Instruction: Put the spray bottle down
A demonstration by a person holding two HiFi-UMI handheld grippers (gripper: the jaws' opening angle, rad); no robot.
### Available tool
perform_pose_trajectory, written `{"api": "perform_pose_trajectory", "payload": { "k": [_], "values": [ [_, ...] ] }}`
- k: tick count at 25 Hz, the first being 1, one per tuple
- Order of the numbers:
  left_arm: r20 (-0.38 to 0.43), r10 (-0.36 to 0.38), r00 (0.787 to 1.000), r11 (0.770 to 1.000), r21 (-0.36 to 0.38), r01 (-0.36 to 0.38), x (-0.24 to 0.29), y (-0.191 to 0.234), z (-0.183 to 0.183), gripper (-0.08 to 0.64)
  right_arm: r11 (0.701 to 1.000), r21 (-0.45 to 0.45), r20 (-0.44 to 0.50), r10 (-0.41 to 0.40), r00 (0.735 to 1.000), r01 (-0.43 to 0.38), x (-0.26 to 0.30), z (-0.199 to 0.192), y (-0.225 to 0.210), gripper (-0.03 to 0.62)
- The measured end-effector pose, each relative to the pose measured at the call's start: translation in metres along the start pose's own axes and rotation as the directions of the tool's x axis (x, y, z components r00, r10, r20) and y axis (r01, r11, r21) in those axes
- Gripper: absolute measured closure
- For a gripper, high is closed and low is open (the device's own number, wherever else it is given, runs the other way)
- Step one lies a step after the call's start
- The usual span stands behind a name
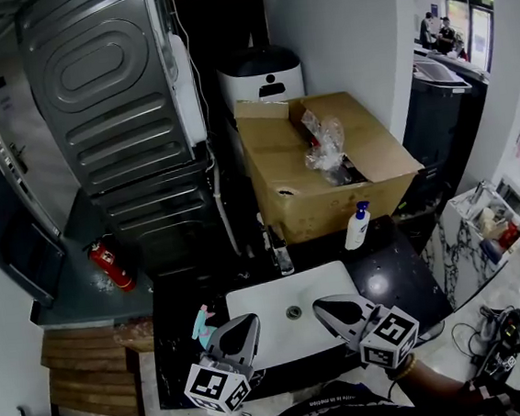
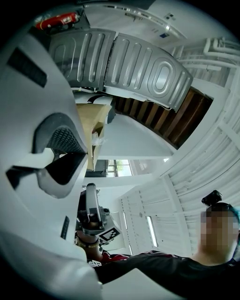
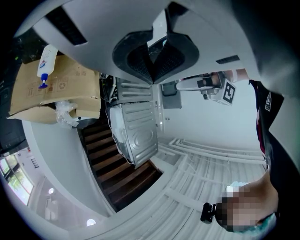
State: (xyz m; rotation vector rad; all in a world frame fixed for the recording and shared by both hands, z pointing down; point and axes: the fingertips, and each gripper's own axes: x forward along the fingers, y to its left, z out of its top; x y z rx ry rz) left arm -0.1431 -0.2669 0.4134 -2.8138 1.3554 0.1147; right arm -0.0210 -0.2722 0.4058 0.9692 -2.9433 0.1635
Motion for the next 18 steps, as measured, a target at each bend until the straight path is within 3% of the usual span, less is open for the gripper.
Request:
{"api": "perform_pose_trajectory", "payload": {
  "k": [18],
  "values": [
    [0.012,0.038,0.999,0.999,-0.027,-0.037,-0.003,0.010,0.000,0.545,1.000,0.009,0.031,-0.006,0.999,0.005,-0.001,0.000,-0.001,0.554]
  ]
}}
